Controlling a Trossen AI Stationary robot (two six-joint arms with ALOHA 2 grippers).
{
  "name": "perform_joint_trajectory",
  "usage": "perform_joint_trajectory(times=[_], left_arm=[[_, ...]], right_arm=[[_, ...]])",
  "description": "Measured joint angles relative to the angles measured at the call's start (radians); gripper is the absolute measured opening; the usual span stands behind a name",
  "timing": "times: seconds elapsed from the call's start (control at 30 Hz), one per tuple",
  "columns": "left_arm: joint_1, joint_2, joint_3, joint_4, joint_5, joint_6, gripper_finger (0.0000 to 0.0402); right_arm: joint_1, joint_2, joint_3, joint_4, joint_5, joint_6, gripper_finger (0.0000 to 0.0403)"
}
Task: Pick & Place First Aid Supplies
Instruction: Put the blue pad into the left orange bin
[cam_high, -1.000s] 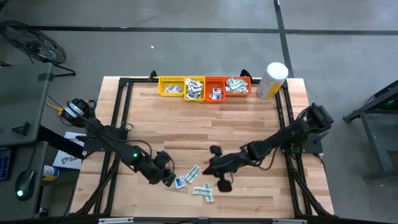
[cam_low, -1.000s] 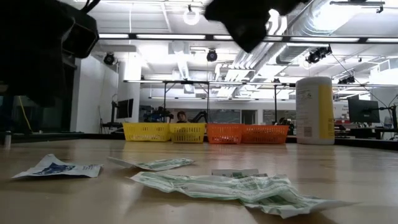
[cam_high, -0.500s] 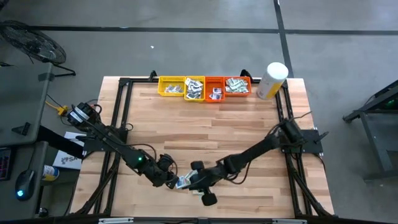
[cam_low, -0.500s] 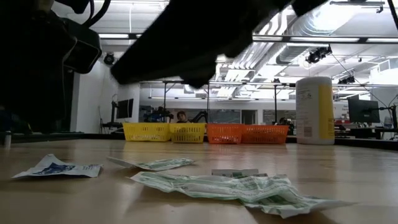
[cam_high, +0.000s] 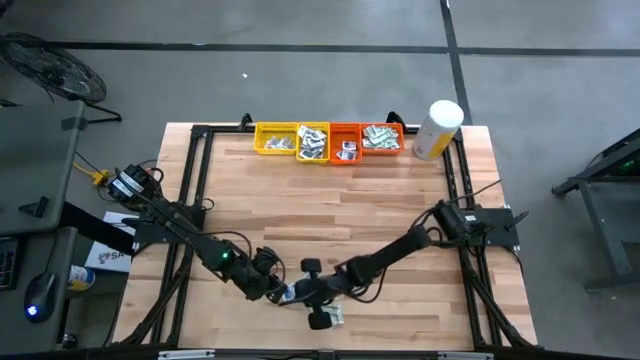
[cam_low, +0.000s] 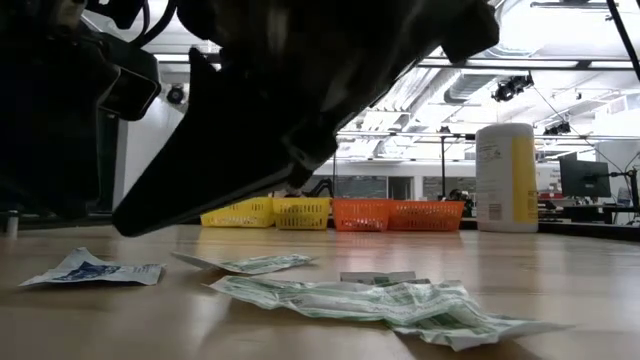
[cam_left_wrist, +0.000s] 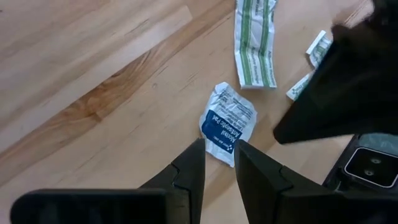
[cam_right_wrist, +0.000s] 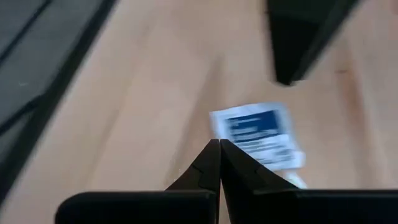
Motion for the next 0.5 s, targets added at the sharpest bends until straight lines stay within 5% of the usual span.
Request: perform_joint_trajectory(times=[0.5], left_arm=[[0.000, 0.000, 0.000, -0.006, -0.007, 0.003, 0.0085]], right_arm=[[-0.015, 0.043, 0.002, 0.003, 0.028, 0.049, 0.0000]])
